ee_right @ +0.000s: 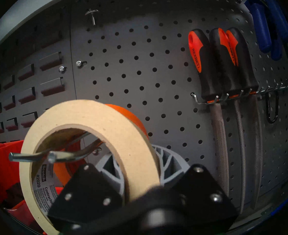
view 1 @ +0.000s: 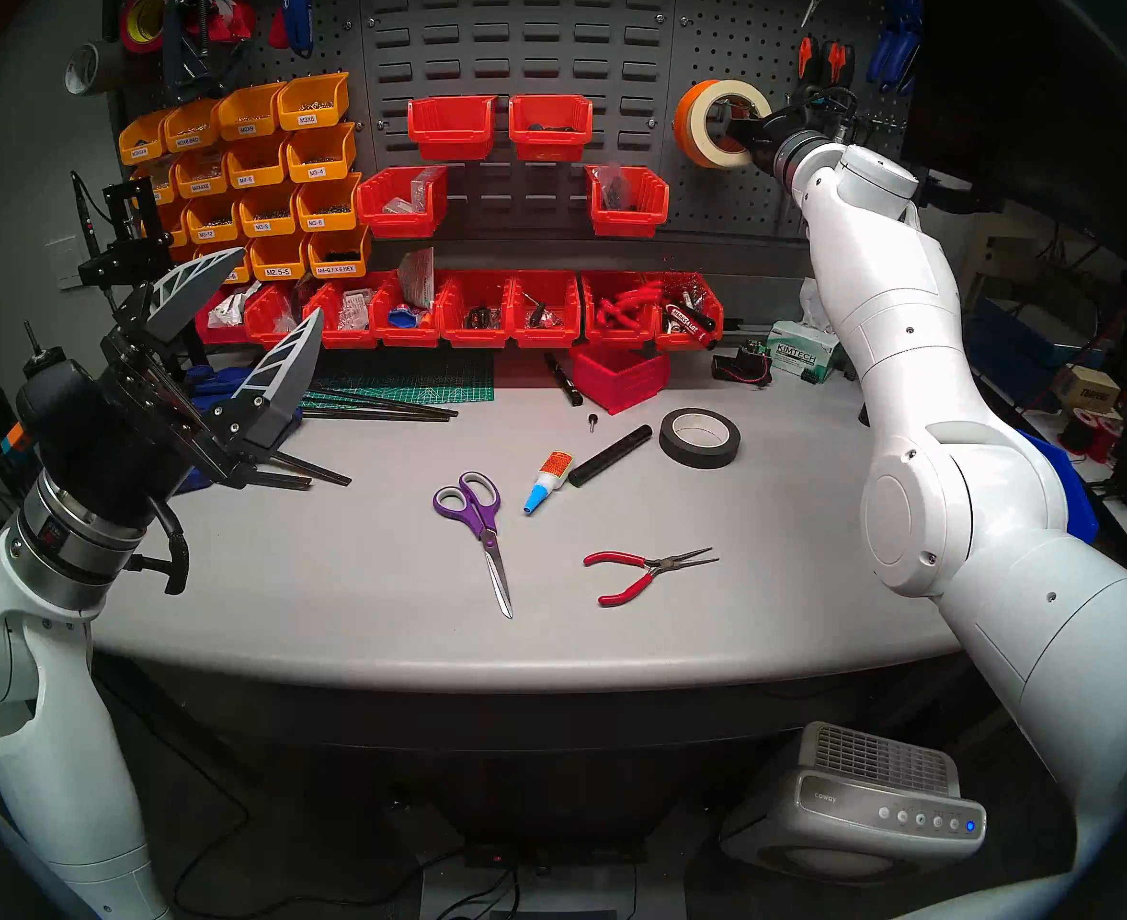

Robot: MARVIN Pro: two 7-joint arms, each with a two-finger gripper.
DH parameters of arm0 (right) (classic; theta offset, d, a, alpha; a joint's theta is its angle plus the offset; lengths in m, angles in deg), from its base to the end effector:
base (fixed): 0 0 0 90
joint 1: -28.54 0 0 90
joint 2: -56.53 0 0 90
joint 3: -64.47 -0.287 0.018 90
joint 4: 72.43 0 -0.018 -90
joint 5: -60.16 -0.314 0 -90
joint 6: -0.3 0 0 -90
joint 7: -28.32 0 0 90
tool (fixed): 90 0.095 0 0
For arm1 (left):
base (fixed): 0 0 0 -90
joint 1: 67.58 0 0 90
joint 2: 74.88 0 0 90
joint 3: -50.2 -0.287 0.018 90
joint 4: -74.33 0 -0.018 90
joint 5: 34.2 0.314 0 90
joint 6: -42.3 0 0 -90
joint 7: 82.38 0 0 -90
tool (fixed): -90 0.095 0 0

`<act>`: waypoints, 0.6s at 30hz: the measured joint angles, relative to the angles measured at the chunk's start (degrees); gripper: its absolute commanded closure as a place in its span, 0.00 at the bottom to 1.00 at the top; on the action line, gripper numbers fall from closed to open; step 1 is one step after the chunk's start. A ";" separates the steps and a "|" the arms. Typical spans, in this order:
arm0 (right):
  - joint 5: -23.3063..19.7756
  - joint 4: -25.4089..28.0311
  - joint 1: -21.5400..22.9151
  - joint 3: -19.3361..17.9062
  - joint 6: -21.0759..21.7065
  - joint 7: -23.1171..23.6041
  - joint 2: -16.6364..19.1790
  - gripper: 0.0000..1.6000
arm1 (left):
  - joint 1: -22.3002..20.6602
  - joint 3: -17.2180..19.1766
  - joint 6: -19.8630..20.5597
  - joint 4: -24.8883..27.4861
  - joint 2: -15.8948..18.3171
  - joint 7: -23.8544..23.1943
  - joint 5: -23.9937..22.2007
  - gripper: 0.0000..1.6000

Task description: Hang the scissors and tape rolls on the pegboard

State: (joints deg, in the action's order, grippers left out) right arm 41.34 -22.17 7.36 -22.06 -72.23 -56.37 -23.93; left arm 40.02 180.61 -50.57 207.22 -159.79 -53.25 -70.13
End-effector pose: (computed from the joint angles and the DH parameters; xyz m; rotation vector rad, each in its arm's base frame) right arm 0.6453 -0.0605 0.0721 -1.8525 0.0648 -2.3018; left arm 0.2269 0.1194 -0.0798 1.1902 -0.8009 2.4674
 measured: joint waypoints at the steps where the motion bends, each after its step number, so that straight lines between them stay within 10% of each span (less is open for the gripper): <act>1: 0.06 -0.58 0.31 0.10 -0.26 0.30 0.04 1.00 | 0.01 -0.11 0.00 0.02 -0.02 -0.01 0.00 0.00; 16: 2.22 -0.05 -0.44 2.14 -2.87 3.63 1.71 0.54 | 0.04 -0.61 0.01 0.54 -0.10 -0.02 -0.10 0.00; 18: 2.78 0.57 -0.87 2.60 -3.00 3.85 2.07 0.30 | 0.07 -0.61 0.00 0.65 -0.11 -0.02 -0.10 0.00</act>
State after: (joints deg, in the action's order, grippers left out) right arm 44.12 -21.60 6.49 -19.46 -75.24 -52.52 -21.86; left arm 40.09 180.01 -50.57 207.87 -159.89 -53.28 -70.23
